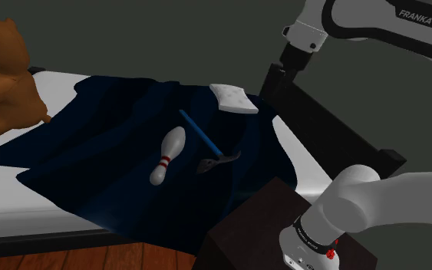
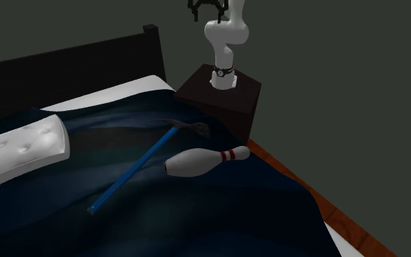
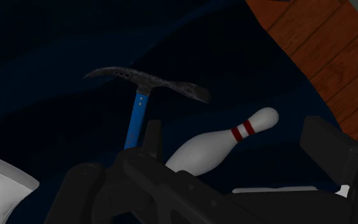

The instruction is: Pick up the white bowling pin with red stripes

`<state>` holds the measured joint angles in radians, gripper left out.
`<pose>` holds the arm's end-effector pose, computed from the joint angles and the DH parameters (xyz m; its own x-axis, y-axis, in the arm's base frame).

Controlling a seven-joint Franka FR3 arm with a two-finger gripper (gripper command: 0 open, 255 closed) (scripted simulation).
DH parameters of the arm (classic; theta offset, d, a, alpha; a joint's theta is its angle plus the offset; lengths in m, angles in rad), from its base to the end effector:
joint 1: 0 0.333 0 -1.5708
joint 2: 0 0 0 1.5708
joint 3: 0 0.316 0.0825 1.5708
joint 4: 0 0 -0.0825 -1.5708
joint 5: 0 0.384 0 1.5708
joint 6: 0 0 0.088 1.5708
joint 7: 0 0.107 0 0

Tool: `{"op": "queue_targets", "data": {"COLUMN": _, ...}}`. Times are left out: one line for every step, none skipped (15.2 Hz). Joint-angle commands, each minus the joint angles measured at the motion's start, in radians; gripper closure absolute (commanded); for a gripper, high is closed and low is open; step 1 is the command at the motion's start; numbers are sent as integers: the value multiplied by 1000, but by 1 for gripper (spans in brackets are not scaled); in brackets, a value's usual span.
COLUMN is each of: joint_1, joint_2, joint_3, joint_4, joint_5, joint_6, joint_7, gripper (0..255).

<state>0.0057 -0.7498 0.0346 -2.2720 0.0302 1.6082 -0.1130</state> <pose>0.3210 0.0199 0.6223 0.9858 0.1443 0.0858 0.1446 -0.9895 0.0031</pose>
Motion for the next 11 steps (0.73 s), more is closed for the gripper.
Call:
{"op": "queue_targets", "data": {"joint_1": 0, "joint_2": 0, "joint_3": 0, "joint_4": 0, "joint_5": 0, "joint_6": 0, "joint_7": 0, "gripper": 0}}
{"op": "queue_targets", "data": {"joint_1": -2, "joint_2": -4, "joint_3": 18, "joint_4": -32, "joint_5": 8, "joint_6": 36, "joint_7": 32, "gripper": 0}}
{"op": "queue_targets", "data": {"joint_1": -4, "joint_2": -6, "joint_3": 37, "joint_4": -63, "joint_5": 15, "joint_6": 73, "joint_7": 64, "gripper": 0}}
{"op": "queue_targets", "data": {"joint_1": -6, "joint_2": -6, "joint_3": 57, "joint_4": -91, "joint_5": 23, "joint_6": 110, "joint_7": 96, "gripper": 0}}
{"op": "queue_targets", "data": {"joint_1": -8, "joint_2": -4, "joint_3": 76, "joint_4": -118, "joint_5": 30, "joint_6": 148, "joint_7": 128, "gripper": 0}}
{"op": "queue_targets", "data": {"joint_1": -10, "joint_2": 1, "joint_3": 97, "joint_4": -143, "joint_5": 38, "joint_6": 186, "joint_7": 160, "gripper": 0}}
{"op": "queue_targets", "data": {"joint_1": -11, "joint_2": 8, "joint_3": 116, "joint_4": -167, "joint_5": 44, "joint_6": 224, "joint_7": 193, "gripper": 0}}
{"op": "queue_targets", "data": {"joint_1": -11, "joint_2": 17, "joint_3": 135, "joint_4": -188, "joint_5": 48, "joint_6": 263, "joint_7": 227, "gripper": 0}}
{"op": "queue_targets", "data": {"joint_1": -10, "joint_2": 30, "joint_3": 153, "joint_4": -207, "joint_5": 52, "joint_6": 302, "joint_7": 263, "gripper": 0}}
{"op": "queue_targets", "data": {"joint_1": -12, "joint_2": 44, "joint_3": 174, "joint_4": -225, "joint_5": 56, "joint_6": 342, "joint_7": 296, "gripper": 0}}
{"op": "queue_targets", "data": {"joint_1": -16, "joint_2": 61, "joint_3": 197, "joint_4": -240, "joint_5": 60, "joint_6": 382, "joint_7": 330, "gripper": 0}}
